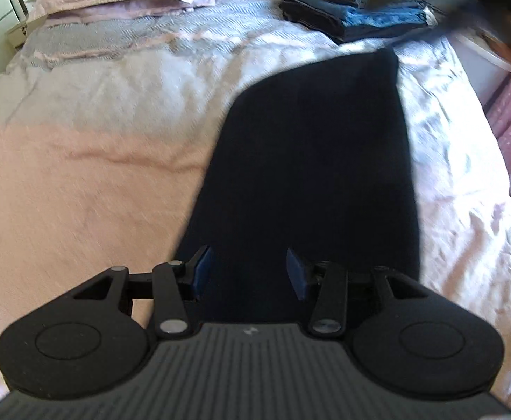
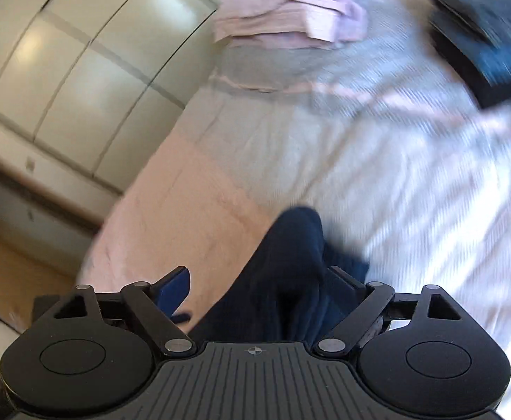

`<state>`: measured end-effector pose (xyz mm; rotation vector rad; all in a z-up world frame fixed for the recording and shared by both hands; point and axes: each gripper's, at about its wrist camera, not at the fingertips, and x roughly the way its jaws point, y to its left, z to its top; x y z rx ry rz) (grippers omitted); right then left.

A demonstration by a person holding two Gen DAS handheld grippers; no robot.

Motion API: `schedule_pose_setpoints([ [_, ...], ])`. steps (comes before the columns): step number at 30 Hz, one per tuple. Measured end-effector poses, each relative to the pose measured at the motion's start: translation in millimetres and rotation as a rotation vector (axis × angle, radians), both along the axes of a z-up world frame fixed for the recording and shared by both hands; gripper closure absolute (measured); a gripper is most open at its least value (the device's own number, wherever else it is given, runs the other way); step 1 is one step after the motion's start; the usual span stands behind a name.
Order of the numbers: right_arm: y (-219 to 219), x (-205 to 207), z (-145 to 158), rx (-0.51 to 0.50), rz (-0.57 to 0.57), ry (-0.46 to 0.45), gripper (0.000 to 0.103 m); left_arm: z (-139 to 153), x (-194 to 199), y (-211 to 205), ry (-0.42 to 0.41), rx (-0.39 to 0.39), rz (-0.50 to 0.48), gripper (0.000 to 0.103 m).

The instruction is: Fold clothes

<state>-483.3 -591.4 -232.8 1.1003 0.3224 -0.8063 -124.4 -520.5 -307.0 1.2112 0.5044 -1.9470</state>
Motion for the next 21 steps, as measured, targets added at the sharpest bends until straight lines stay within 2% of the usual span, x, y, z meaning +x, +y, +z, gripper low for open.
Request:
schedule_pose_setpoints([
  [2,-31.9,16.6,-4.8,0.001,0.074,0.059,0.016,-6.9,-1.0,21.6,0.002,0.03,0.015,0.061],
  [5,-79.4,49.8,-33.8,0.09,0.202,0.142,0.016,-27.2,-9.0,57.2,-0.032,0.079,0.026,0.063],
  [7,-104.6,70.0,-53.8,0.138,0.283,0.189,0.016,-38.5,-12.3,70.0,-0.044,0.084,0.07,0.065],
  [8,-109.9,76.6,-61.2,0.147,0.32,0.211,0.017,-43.1,-12.8,74.1,-0.045,0.087,0.098,0.065],
  [9,-115.2,83.2,-68.6,0.155,0.357,0.233,0.023,-47.2,-13.1,77.7,-0.044,0.09,0.127,0.065],
  [11,-121.9,93.0,-77.9,0.162,0.409,0.278,0.044,-46.4,-9.1,77.5,-0.017,0.096,0.19,0.065],
  [15,-113.7,99.7,-75.5,0.154,0.438,0.362,0.046,-40.2,-1.9,83.3,0.025,0.083,0.246,0.065],
  [18,-104.8,98.2,-76.3,0.167,0.407,0.373,0.047,-36.8,1.7,88.1,0.046,0.067,0.244,0.065],
  [19,-100.3,95.8,-74.3,0.16,0.386,0.366,0.054,-35.1,2.7,89.2,0.05,0.059,0.236,0.065],
  [20,-94.5,94.8,-70.4,0.14,0.376,0.36,0.073,-33.4,3.7,90.4,0.053,0.052,0.227,0.065],
  [21,-84.7,98.0,-61.0,0.082,0.397,0.36,0.08,-31.3,5.2,91.7,0.057,0.044,0.22,0.065],
])
